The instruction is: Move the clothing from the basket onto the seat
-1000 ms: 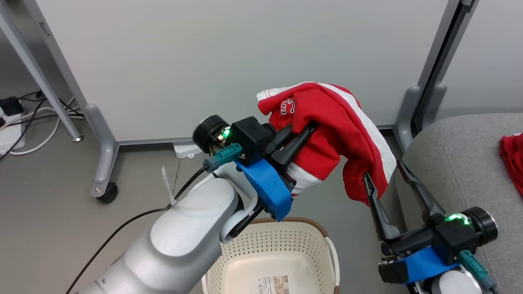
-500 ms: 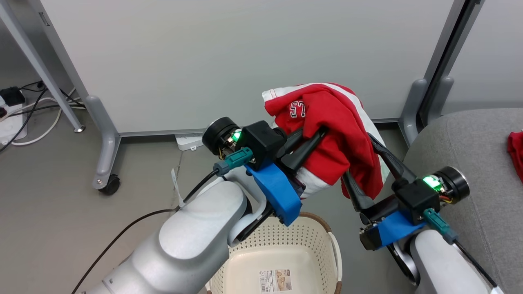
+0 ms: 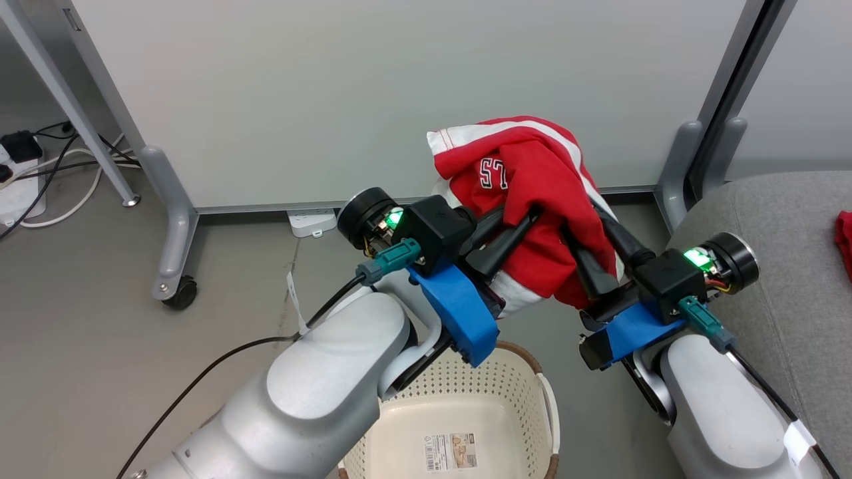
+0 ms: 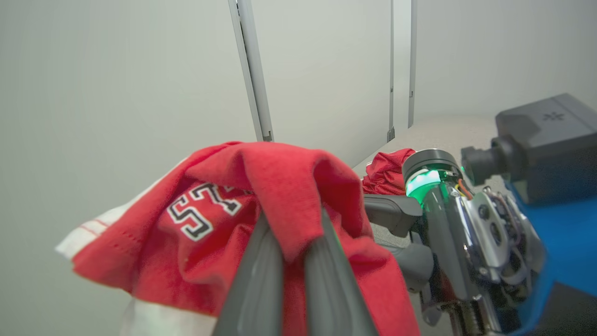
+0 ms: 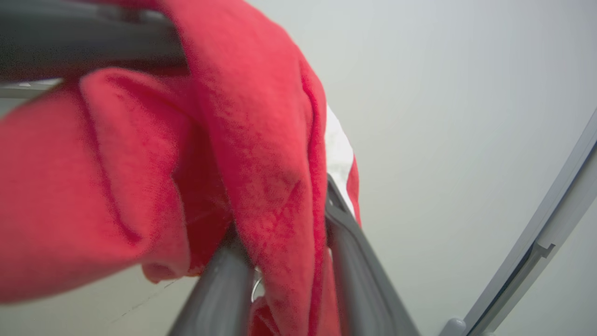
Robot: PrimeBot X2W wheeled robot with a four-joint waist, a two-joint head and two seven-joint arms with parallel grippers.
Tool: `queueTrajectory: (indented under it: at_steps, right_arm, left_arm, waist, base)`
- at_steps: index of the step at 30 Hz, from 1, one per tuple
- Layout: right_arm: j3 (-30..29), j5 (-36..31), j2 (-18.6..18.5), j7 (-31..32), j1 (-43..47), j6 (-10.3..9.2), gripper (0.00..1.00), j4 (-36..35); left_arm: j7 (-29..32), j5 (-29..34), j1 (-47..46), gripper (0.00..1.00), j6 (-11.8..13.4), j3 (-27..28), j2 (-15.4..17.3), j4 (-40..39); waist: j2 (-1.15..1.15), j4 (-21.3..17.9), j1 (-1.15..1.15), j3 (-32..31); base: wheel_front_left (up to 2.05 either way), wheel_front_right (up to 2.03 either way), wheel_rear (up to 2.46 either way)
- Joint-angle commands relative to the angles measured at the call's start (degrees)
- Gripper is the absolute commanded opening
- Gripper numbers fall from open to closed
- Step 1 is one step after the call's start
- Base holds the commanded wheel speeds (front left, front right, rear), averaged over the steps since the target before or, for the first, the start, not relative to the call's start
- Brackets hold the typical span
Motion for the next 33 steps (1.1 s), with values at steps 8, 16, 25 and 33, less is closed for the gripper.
queueTrajectory:
  at_steps: [8, 16, 25, 33]
  right_arm:
    - [0.6, 1.2, 0.2, 0.0, -1.4, -0.03, 0.0, 0.6]
    - [0.6, 1.5, 0.2, 0.0, -1.6, -0.03, 0.0, 0.5]
    - [0.3, 1.6, 0.2, 0.0, -1.4, -0.03, 0.0, 0.3]
    - [0.2, 1.9, 0.4, 0.0, -1.3, -0.03, 0.0, 0.3]
  left_arm:
    - [-0.6, -0.7, -0.8, 0.0, -0.2, -0.4, -0.1, 0.8]
    - [-0.9, -0.8, -1.2, 0.0, -0.2, -0.7, 0.1, 0.9]
    - [-0.9, -0.8, -1.4, 0.0, -0.2, -1.0, 0.3, 1.0]
    - [-0.9, -1.0, -1.6, 0.0, -0.1, -1.3, 0.4, 1.1]
  waist:
    - [0.0, -0.4, 0.0, -0.2]
    - [0.0, -0.5, 0.0, 0.1]
    - [0.0, -0.5, 0.0, 0.3]
    - [0.0, -0.5, 0.0, 0.4]
  base:
    - [0.0, 0.0, 0.0]
    - [0.0, 0.0, 0.0]
    - [0.0, 0.0, 0.0]
    - [0.0, 0.0, 0.0]
